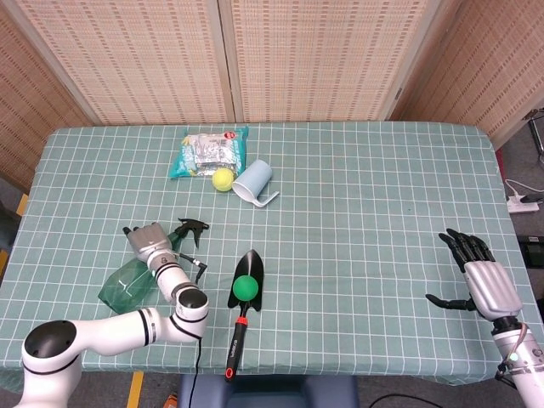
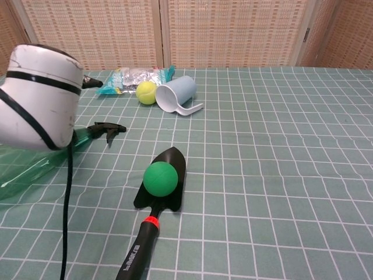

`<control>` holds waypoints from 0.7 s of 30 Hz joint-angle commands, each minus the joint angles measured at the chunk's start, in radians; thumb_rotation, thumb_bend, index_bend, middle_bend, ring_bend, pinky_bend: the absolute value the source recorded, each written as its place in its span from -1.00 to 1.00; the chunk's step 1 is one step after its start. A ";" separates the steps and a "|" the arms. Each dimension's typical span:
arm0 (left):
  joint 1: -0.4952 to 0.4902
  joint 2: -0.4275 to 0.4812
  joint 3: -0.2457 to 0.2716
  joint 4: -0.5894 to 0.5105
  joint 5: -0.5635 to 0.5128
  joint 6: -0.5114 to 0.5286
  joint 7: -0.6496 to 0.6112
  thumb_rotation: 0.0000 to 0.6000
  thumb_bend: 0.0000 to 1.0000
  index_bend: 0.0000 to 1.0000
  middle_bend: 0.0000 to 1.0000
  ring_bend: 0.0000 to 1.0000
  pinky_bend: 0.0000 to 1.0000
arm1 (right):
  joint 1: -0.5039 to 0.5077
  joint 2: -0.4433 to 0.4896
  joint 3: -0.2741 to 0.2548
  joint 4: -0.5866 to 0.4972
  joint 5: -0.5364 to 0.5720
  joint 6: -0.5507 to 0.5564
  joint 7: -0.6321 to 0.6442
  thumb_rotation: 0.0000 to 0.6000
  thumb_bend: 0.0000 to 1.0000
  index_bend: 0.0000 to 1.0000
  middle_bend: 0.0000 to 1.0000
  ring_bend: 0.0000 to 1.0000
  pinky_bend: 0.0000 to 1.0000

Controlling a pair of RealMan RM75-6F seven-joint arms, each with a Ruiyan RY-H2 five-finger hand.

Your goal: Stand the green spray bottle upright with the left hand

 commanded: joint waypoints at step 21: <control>-0.064 -0.093 -0.071 0.223 -0.015 -0.067 0.165 1.00 -0.55 -0.47 -0.51 -0.74 -0.91 | 0.007 0.013 0.000 -0.005 0.011 -0.024 0.035 1.00 -1.00 -0.89 -1.00 -1.00 -1.00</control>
